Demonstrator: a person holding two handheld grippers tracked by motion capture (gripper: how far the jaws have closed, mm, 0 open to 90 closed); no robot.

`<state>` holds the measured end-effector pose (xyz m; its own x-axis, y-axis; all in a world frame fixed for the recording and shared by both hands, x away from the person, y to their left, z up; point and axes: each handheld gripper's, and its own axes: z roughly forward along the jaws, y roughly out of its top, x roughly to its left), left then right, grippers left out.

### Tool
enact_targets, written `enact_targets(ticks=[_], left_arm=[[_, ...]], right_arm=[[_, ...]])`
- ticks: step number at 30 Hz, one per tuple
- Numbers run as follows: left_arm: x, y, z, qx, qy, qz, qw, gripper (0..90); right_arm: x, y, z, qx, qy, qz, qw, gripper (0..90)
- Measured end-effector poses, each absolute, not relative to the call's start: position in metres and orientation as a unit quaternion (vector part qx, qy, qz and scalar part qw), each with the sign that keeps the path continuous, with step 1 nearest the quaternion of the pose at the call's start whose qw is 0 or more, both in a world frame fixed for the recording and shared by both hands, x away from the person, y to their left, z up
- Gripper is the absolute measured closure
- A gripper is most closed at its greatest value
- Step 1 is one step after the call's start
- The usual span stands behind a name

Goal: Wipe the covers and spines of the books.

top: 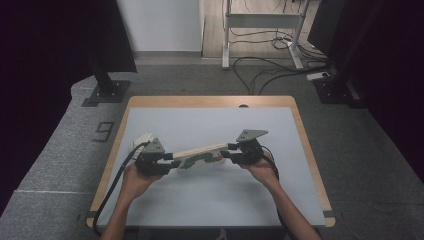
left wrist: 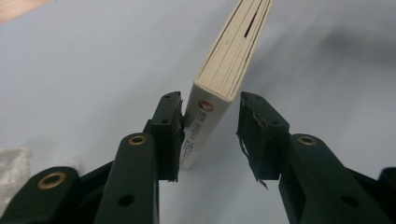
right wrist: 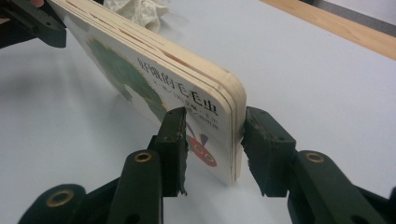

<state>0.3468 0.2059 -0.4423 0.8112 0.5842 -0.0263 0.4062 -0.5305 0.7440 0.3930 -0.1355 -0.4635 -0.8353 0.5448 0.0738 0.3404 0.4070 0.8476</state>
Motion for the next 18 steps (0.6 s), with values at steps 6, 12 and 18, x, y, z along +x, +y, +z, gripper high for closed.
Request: enact_targets(ticks=[6, 12, 18], left_arm=[[0.336, 0.202, -0.443, 0.869, 0.281, 0.122, 0.388, 60.1], [0.324, 0.197, -0.447, 0.871, 0.275, 0.127, 0.386, 59.0], [0.312, 0.193, -0.451, 0.871, 0.274, 0.132, 0.385, 55.6]], right_arm=[[0.385, -0.138, -0.463, 0.259, 0.837, 0.472, 0.101, 56.8], [0.376, -0.141, -0.467, 0.256, 0.841, 0.467, 0.092, 54.4], [0.367, -0.144, -0.471, 0.255, 0.845, 0.462, 0.087, 52.8]])
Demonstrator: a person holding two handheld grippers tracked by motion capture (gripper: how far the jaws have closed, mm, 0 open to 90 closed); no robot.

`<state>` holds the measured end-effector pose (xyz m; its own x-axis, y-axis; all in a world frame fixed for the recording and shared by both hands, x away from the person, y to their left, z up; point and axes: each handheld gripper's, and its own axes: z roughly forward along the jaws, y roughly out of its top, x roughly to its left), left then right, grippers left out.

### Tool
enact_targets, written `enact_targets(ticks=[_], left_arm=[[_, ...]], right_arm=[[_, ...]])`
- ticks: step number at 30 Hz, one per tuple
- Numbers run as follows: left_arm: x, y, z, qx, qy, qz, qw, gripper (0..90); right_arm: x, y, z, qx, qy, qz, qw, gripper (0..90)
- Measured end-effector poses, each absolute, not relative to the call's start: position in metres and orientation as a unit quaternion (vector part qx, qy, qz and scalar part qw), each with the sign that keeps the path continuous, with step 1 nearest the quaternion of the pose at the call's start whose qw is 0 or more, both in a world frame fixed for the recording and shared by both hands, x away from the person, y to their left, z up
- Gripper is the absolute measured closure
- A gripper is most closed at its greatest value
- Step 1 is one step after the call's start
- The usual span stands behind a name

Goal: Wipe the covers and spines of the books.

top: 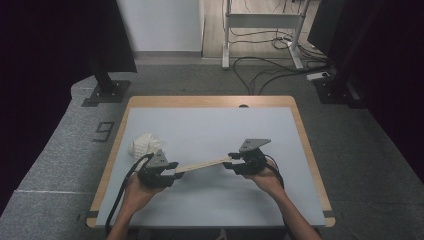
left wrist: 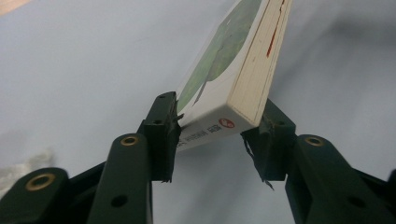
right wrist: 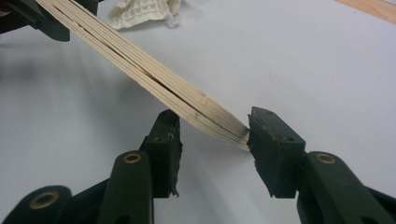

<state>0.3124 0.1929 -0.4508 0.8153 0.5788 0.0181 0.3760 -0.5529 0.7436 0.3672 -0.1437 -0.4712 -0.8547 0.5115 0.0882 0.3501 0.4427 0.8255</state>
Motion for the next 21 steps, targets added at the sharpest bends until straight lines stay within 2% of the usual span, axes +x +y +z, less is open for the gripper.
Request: enact_targets(ticks=[21], left_arm=[[0.280, 0.185, -0.480, 0.861, 0.312, 0.109, 0.387, 37.8]], right_arm=[[0.335, -0.148, -0.490, 0.250, 0.857, 0.441, 0.091, 44.2]])
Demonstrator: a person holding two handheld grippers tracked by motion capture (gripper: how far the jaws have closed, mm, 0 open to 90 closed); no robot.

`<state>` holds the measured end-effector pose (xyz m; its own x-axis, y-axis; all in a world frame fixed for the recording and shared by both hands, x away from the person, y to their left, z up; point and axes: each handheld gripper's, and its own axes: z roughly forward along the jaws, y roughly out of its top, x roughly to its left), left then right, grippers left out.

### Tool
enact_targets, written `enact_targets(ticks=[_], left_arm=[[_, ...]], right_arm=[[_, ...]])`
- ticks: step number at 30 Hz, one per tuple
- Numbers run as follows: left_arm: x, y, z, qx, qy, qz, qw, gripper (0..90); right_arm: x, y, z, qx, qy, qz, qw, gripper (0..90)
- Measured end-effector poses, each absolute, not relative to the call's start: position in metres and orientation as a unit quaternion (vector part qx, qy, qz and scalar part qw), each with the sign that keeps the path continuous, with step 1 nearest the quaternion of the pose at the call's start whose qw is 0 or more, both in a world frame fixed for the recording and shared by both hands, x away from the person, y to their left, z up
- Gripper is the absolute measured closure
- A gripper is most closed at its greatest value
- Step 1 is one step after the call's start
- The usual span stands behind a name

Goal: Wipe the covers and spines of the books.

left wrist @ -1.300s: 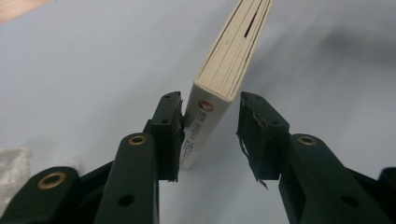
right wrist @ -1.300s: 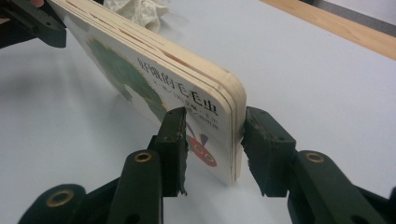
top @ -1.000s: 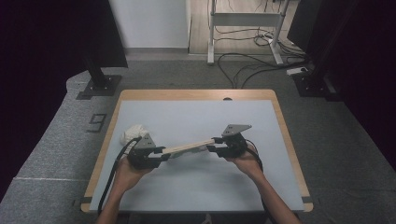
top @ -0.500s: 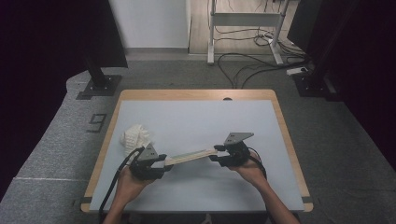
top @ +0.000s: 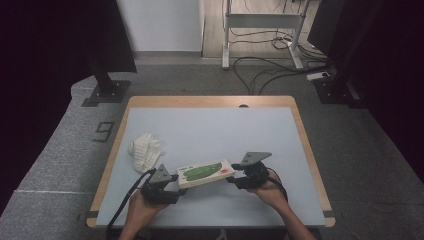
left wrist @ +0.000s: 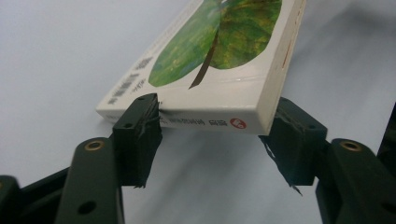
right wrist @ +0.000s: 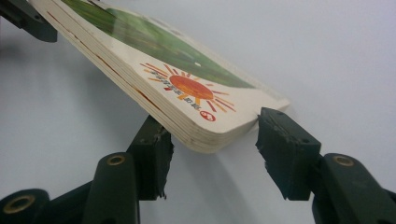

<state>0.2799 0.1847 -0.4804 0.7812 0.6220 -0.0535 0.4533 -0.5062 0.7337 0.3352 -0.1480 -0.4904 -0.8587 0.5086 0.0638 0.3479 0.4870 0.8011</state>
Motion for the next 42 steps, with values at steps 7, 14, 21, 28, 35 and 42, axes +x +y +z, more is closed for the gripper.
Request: enact_targets(ticks=[7, 14, 21, 28, 35, 42], left_arm=[[0.272, 0.181, -0.493, 0.863, 0.318, 0.117, 0.375, 32.7], [0.265, 0.178, -0.504, 0.864, 0.320, 0.129, 0.366, 31.4], [0.261, 0.175, -0.516, 0.870, 0.316, 0.135, 0.354, 31.7], [0.259, 0.173, -0.521, 0.872, 0.314, 0.141, 0.347, 31.6], [0.263, 0.177, -0.519, 0.883, 0.301, 0.113, 0.343, 29.5], [0.263, 0.191, -0.508, 0.886, 0.293, 0.122, 0.339, 25.8]], right_arm=[[0.326, -0.151, -0.505, 0.256, 0.856, 0.439, 0.095, 43.3], [0.317, -0.151, -0.517, 0.257, 0.858, 0.434, 0.100, 44.1], [0.312, -0.150, -0.527, 0.255, 0.863, 0.424, 0.098, 44.3], [0.309, -0.151, -0.531, 0.252, 0.866, 0.421, 0.097, 44.3], [0.308, -0.151, -0.531, 0.240, 0.875, 0.409, 0.100, 41.2], [0.308, -0.161, -0.526, 0.242, 0.873, 0.410, 0.104, 36.8]])
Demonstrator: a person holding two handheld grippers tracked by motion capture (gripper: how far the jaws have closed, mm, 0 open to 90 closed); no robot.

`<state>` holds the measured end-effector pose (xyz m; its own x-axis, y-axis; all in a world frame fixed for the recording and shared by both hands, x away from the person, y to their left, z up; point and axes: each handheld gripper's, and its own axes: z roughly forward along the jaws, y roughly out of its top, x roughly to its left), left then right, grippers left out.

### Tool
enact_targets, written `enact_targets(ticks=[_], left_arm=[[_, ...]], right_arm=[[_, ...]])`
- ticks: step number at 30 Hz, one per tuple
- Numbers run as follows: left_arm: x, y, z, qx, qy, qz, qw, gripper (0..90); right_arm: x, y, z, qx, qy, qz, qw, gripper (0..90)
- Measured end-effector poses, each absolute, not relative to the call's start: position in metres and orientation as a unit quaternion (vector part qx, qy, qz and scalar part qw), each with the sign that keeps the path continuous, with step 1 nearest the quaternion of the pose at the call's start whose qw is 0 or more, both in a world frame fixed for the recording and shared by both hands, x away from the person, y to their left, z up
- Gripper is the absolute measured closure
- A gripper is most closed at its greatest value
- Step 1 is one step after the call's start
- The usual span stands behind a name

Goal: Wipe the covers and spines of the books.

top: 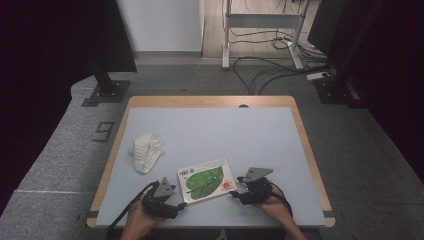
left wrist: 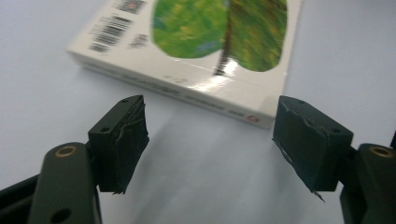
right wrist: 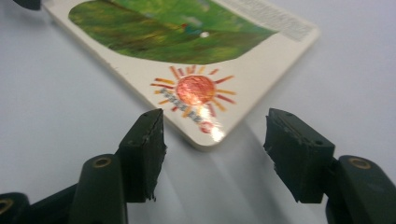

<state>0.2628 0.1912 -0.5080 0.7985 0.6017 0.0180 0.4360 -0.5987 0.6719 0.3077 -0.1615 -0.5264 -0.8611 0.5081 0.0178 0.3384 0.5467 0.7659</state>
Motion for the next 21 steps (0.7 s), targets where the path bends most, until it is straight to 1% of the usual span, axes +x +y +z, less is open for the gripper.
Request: enact_targets(ticks=[6, 10, 17, 21], left_arm=[[0.274, 0.214, -0.493, 0.869, 0.318, 0.147, 0.350, 22.6], [0.290, 0.228, -0.483, 0.856, 0.341, 0.160, 0.355, 15.4], [0.314, 0.240, -0.464, 0.851, 0.354, 0.174, 0.347, 13.4], [0.331, 0.248, -0.455, 0.847, 0.363, 0.183, 0.342, 10.4]], right_arm=[[0.313, -0.184, -0.518, 0.270, 0.861, 0.412, 0.122, 30.3], [0.318, -0.198, -0.517, 0.291, 0.855, 0.408, 0.131, 26.6], [0.325, -0.221, -0.521, 0.328, 0.843, 0.399, 0.148, 18.3], [0.327, -0.232, -0.524, 0.349, 0.837, 0.394, 0.153, 14.4]])
